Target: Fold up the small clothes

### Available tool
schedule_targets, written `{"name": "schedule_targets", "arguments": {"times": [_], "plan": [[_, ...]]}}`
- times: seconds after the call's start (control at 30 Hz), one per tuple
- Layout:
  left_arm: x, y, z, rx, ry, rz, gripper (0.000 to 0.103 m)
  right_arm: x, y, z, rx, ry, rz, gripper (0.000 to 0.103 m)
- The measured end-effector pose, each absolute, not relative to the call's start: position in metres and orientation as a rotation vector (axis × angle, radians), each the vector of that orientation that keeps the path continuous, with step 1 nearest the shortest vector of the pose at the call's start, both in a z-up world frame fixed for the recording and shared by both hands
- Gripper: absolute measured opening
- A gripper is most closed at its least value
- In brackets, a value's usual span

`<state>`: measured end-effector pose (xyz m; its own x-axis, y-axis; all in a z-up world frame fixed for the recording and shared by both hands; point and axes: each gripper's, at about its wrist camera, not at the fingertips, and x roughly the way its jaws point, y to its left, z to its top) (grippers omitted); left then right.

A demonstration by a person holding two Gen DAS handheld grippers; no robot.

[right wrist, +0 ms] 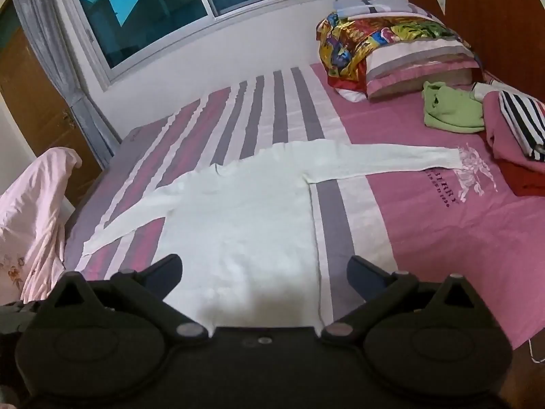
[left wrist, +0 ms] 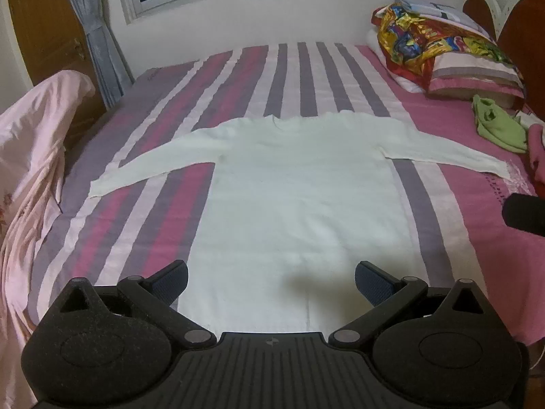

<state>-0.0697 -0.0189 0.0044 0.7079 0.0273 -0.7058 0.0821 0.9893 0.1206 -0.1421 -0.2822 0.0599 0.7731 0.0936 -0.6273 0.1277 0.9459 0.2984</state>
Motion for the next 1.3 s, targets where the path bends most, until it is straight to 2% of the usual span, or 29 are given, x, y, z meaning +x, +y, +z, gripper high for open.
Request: {"name": "schedule_targets", "arguments": {"times": [0.23,0.9,1.3], "plan": [[-0.081,-0.03,0.056,0.187,0.756,0.021,0.103,-0.137,-0.275,0.07,0.298,0.654,-0.038,0.103],[-0.095,-0.049,0.048,0.181,0.836,-0.006,0.103,-0.138,-0.27,0.067,0.279,0.653,-0.065,0.103],[-0.094,-0.038,0.056,0.129,0.801,0.043,0.103,-0.136,-0.267,0.067,0.254,0.677,-0.055,0.103]]}}
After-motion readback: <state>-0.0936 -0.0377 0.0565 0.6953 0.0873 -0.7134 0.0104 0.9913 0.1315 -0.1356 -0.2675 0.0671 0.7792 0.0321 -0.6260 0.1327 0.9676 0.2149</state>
